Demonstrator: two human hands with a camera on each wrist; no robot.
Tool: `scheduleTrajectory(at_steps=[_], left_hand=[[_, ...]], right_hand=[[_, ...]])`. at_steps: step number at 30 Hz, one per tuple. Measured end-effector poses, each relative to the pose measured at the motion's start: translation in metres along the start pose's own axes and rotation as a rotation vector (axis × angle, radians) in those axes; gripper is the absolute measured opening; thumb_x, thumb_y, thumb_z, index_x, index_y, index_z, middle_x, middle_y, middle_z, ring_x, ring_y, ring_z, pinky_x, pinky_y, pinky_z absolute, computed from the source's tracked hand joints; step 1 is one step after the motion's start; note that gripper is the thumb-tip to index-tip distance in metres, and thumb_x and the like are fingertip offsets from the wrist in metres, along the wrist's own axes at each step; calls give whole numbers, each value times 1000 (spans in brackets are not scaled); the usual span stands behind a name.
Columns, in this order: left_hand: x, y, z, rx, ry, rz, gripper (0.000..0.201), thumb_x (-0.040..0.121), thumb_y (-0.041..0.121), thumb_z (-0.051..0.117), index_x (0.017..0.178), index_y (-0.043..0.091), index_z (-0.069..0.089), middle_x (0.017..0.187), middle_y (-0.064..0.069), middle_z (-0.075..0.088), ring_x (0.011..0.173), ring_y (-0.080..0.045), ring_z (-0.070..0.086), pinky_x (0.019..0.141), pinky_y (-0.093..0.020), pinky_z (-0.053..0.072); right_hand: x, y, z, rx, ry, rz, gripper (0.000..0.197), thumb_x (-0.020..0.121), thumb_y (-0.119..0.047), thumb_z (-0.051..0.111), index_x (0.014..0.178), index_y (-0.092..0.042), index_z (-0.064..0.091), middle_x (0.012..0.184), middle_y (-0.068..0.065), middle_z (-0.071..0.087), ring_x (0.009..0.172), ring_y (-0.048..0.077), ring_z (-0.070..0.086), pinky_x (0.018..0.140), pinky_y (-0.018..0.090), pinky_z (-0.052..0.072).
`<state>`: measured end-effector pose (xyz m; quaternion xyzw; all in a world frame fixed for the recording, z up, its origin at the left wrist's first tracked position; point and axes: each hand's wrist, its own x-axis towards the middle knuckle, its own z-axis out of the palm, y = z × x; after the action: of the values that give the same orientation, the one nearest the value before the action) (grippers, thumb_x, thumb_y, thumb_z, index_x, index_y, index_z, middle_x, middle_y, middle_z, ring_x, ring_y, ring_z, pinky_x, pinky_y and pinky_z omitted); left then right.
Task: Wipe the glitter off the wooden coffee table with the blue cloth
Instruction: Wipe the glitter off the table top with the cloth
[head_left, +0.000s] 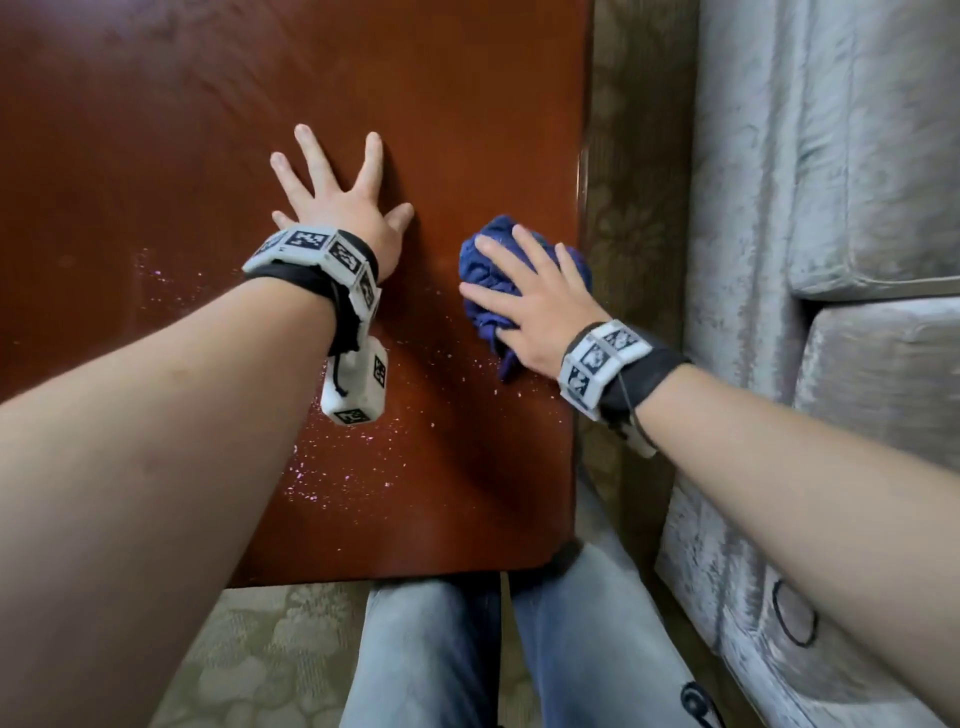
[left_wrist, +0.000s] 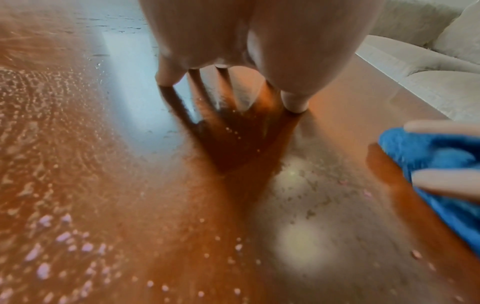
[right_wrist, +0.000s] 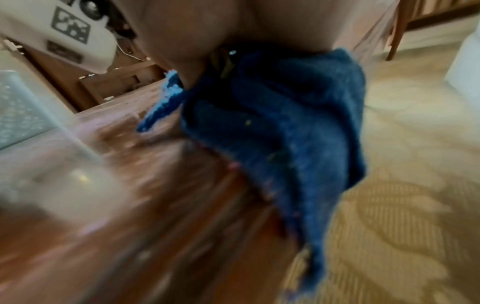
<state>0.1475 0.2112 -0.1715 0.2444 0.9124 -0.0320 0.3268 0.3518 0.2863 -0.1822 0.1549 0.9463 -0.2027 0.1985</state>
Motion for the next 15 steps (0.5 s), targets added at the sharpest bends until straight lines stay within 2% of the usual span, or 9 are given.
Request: scheduleTrajectory(at_steps=[2,4,7,11,13,15], left_hand=[[-1,4,2,-3,9,-16,66,96,53,44,149,48,6,159,-6,-22,146,-35,-17,113,-61,9],[-3,8,4,-9,21,-42,66,96,53,43,150,48,5,159,-6,-22,146,-35,-17,113,-61,10],[-3,11,7,-11,28,-66,66,96,54,41,150,47,3,159,-6,-23,146,-35,-17,113,-61,9],[-5,15,6,-15,20,-88,68,96,55,41,150,46,2,159,-6,-23,146,-35,-17,114,-61,9],[-10,21,7,-24,6,-99,70,95,56,42,150,46,1,159,-6,-23,145,-36,-17,114,-60,10],[-16,26,10,-20,3,-92,71,94,57,43,150,46,1,159,-7,-23,145,-37,-16,114,-59,11]], right_hand=[[17,25,-17,11,52,25,56,86,-31,51,140,-38,38,158,-1,10,144,34,1,110,58,10],[37,43,-34,63,89,97,55,88,-31,50,141,-37,36,158,-2,7,144,32,-2,110,59,9],[45,39,-34,53,137,154,54,90,-35,47,142,-36,34,159,0,5,144,34,-4,111,60,9],[-4,-2,6,40,162,166,61,84,-37,55,141,-34,36,158,5,12,143,39,4,107,64,14],[-35,-17,25,39,104,153,65,81,-36,62,141,-33,38,157,6,15,142,40,8,106,63,19],[-44,-18,28,53,49,137,65,82,-37,63,142,-34,36,157,5,15,143,39,7,106,63,19]])
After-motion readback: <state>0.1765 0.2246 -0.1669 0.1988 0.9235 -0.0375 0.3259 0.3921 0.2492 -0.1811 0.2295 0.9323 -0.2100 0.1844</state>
